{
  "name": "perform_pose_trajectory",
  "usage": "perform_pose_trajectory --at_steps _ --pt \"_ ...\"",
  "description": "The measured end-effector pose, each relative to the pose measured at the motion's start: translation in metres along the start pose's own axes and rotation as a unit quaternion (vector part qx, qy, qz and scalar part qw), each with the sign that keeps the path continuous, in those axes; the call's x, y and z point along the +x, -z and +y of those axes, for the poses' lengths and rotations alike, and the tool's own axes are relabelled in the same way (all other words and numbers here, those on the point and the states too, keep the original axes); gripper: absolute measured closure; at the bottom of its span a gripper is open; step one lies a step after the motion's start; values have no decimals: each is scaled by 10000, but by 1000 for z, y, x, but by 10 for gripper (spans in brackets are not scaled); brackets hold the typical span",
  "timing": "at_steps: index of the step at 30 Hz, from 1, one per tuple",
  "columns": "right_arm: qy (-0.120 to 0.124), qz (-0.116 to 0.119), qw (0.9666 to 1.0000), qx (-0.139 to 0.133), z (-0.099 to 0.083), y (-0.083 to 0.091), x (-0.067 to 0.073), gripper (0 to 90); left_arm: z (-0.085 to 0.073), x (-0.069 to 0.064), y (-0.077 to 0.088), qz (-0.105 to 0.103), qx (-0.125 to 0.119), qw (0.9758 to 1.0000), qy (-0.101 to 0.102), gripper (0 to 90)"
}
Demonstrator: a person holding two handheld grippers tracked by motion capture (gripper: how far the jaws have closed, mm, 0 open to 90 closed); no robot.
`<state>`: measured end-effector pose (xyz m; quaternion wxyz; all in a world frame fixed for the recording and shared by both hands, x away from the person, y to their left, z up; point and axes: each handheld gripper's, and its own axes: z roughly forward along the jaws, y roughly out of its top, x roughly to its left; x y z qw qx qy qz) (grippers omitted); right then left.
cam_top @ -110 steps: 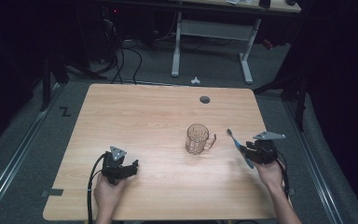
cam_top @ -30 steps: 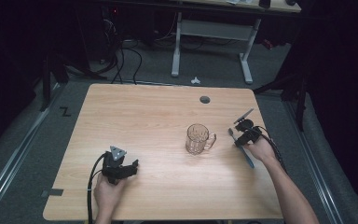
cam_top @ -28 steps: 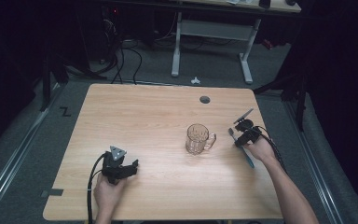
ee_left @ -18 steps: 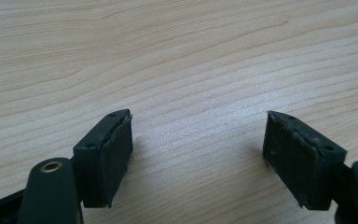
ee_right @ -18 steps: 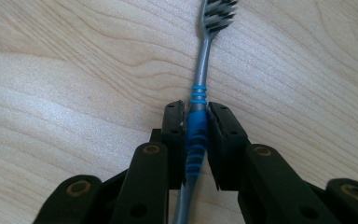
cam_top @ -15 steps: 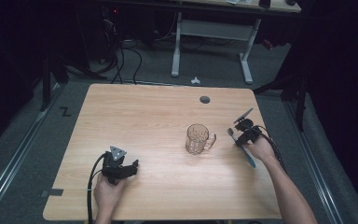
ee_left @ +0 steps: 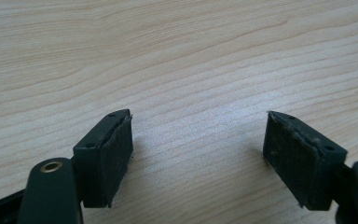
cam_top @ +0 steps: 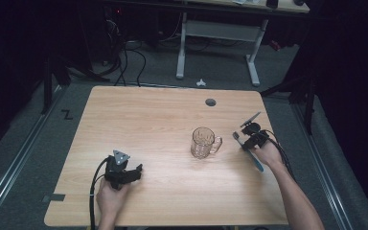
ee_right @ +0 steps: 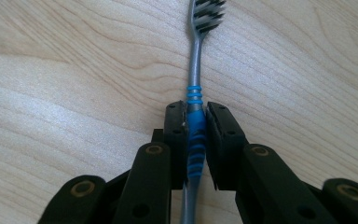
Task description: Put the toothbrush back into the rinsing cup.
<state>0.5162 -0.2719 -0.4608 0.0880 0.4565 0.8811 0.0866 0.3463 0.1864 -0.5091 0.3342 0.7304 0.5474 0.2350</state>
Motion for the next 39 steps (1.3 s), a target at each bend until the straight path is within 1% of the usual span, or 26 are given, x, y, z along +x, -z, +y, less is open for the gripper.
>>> perform_pose_trajectory --at_steps 1,4,6,7,9,11,13,14,15,16,17,18,19,21,23,25,26,28,31,35,36,37,39 --pt "0 39 10000 -53 -1 1 0 793 0 0 0 0 1 10000 0 247" --pt "-7 37 10000 -80 -2 3 -1 794 0 0 0 -3 0 10000 2 247" --pt "-55 113 9997 -213 -4 9 -2 794 0 0 0 -3 0 10000 0 247" --pt "-31 125 9996 -265 -5 10 -3 794 0 0 0 -2 0 10000 0 247" --pt "-51 134 9994 -304 -6 12 -3 794 0 0 0 -2 0 10000 2 247" --pt "-77 190 9989 -415 -8 14 -4 794 0 0 0 0 2 10000 -1 247" --pt "-78 159 9980 -602 -12 19 -3 795 0 0 0 0 2 10000 -1 248" --pt "-78 159 9980 -602 -12 19 -3 795 0 0 0 1 1 10000 0 248" --pt "-81 150 9972 -729 -15 23 -3 795 0 0 0 0 1 10000 -4 249" --pt "-81 150 9972 -729 -15 23 -3 795 0 0 0 -1 1 10000 -3 249" --pt "-74 203 9962 -843 -18 27 -3 795 0 0 0 1 0 10000 -3 249" --pt "-74 203 9962 -843 -18 27 -3 795 0 0 0 1 0 10000 -3 249" --pt "-70 194 9956 -911 -19 30 -2 795 0 0 0 0 -1 10000 -3 249" --pt "-58 200 9956 -915 -20 32 -2 795 0 0 0 -1 1 10000 -3 249" --pt "-67 291 9941 -1039 -21 36 0 795 0 0 0 1 1 10000 -1 249" --pt "-65 312 9938 -1061 -21 37 0 795 0 0 0 -3 0 10000 -1 249" --pt "-51 305 9936 -1085 -21 38 1 795 0 0 0 -1 1 10000 -3 249" --pt "-43 305 9918 -1242 -24 41 4 795 0 0 0 1 0 10000 -3 248" --pt "11 279 9911 -1304 -25 43 7 795 0 0 0 -1 0 10000 -2 248" --pt "98 271 9885 -1483 -28 48 12 795 0 0 0 2 0 10000 -4 249" --pt "93 309 9878 -1525 -28 50 12 795 0 0 0 3 0 10000 -4 249" --pt "93 309 9878 -1525 -28 50 12 795 0 0 0 4 2 10000 -7 249" --pt "73 388 9864 -1597 -29 52 13 795 0 0 0 5 1 10000 -7 249"
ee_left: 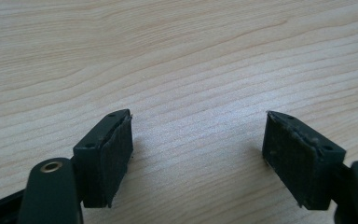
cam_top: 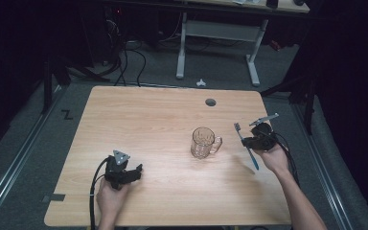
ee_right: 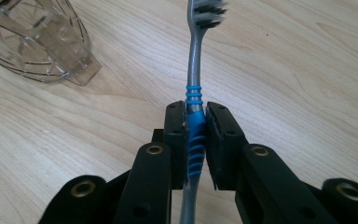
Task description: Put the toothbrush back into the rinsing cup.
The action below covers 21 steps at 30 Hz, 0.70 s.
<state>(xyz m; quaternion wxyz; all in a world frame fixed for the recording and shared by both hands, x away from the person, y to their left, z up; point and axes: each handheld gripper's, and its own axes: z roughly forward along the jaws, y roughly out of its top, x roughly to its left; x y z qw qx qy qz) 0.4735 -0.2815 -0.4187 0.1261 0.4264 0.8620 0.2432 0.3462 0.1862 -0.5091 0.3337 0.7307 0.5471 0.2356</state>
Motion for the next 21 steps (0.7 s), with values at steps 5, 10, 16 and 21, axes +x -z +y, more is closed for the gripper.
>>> perform_pose_trajectory --at_steps 5,10,16,21 --pt "-23 98 9999 -82 -1 1 1 795 0 0 0 0 1 10000 -1 249" --pt "-34 199 9994 -280 -4 7 4 795 0 0 0 0 0 10000 -1 249" --pt "-31 268 9989 -388 -5 12 8 795 0 0 0 5 3 10000 -3 249" --pt "-28 342 9981 -517 -6 16 10 795 0 0 0 6 5 10000 -5 249"
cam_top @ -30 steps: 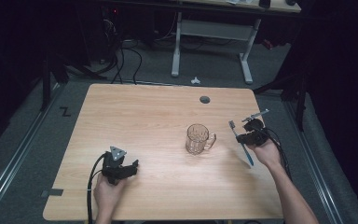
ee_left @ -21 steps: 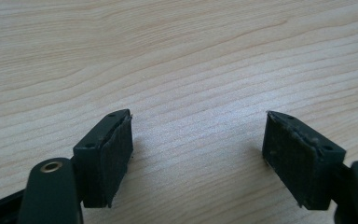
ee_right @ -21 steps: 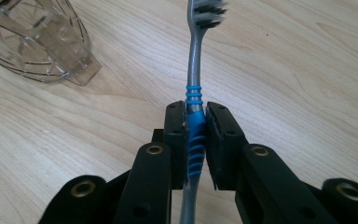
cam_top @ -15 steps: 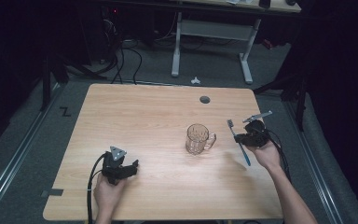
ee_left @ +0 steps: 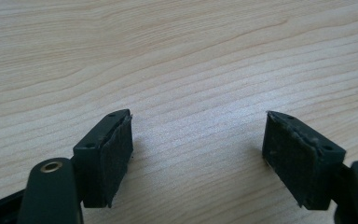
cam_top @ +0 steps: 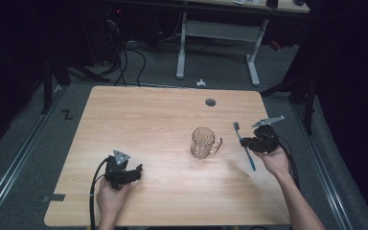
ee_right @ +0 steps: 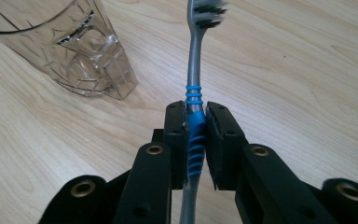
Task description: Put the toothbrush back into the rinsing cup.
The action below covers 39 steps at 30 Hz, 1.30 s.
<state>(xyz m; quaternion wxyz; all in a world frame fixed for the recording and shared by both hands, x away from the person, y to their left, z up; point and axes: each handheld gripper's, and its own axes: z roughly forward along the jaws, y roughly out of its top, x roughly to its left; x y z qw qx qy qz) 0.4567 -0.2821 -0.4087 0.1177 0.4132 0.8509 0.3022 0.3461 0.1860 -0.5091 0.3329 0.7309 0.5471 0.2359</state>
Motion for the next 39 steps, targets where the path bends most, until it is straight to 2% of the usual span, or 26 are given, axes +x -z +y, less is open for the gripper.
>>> perform_pose_trajectory --at_steps 16,27,30,31,35,39 --pt "-40 298 9991 -308 -5 4 7 796 0 0 0 8 2 10000 -6 249" --pt "-22 471 9969 -631 -3 9 16 796 0 0 0 14 2 10000 -12 249" --pt "52 512 9958 -762 -3 12 19 795 0 0 0 14 3 10000 -14 249" --pt "164 519 9950 -841 -2 13 24 796 0 0 0 17 4 10000 -16 249" --pt "216 550 9942 -894 -1 13 28 796 0 0 0 16 3 10000 -15 249" --pt "341 441 9945 -884 1 12 32 796 0 0 0 16 3 10000 -15 249"
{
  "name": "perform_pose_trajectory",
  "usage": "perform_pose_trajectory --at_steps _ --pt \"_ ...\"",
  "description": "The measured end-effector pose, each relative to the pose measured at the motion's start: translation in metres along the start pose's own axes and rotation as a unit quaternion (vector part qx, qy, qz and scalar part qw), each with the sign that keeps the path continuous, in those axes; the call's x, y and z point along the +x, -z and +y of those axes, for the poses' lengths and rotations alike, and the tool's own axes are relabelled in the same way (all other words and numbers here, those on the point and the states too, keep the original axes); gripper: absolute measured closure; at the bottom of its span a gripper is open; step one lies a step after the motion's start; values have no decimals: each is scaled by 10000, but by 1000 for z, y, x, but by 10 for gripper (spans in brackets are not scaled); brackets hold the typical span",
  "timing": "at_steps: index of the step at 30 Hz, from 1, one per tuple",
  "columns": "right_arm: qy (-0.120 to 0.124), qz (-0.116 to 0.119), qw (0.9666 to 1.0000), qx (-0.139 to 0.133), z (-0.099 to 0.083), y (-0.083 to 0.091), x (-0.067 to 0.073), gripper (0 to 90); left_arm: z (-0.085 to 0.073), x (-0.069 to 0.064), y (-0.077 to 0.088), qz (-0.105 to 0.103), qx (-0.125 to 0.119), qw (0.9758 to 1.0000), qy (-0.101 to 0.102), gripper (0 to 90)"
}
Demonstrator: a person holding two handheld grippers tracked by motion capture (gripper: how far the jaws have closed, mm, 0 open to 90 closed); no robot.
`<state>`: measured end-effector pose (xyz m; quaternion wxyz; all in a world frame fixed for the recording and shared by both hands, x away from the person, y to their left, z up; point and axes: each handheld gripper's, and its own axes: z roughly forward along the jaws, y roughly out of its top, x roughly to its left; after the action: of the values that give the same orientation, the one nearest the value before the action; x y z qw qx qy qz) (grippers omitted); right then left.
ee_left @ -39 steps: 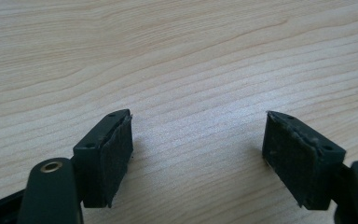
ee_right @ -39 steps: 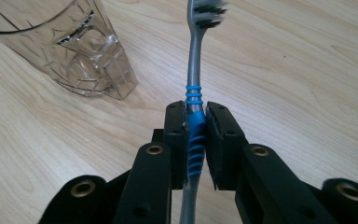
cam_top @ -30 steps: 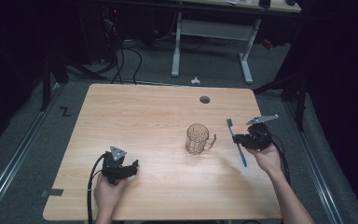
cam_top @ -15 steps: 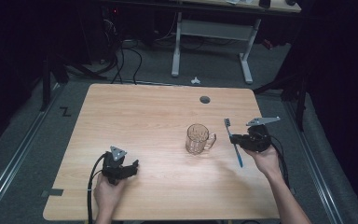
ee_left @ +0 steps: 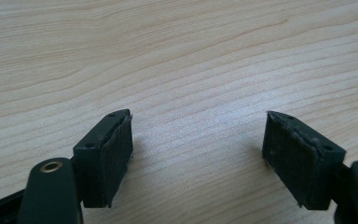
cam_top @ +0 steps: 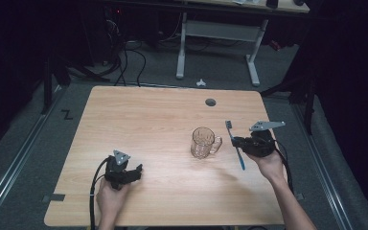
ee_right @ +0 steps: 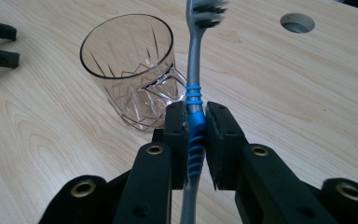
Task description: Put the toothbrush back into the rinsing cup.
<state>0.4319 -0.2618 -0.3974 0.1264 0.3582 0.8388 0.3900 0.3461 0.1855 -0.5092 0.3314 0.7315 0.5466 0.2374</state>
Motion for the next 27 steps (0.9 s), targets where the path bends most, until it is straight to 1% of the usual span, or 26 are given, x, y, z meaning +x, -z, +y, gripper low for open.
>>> perform_pose_trajectory --at_steps 3,6,11,16,19,22,26,27 --pt "-18 43 10000 -47 0 0 0 796 0 0 0 1 0 10000 -3 250" --pt "-60 150 9997 -183 1 1 -1 797 0 0 0 2 2 10000 -2 249" --pt "72 212 9992 -345 2 5 2 797 0 0 0 2 2 10000 -4 249" --pt "45 330 9980 -530 5 5 3 797 0 0 0 3 2 10000 -3 250" --pt "87 315 9977 -588 7 6 4 797 0 0 0 1 0 10000 -3 250" --pt "136 324 9962 -793 15 8 8 797 0 0 0 2 0 10000 -3 249" --pt "158 336 9954 -886 20 7 10 797 0 0 0 1 0 10000 -2 249" --pt "166 335 9955 -868 22 6 11 797 0 0 0 1 0 10000 -3 250"
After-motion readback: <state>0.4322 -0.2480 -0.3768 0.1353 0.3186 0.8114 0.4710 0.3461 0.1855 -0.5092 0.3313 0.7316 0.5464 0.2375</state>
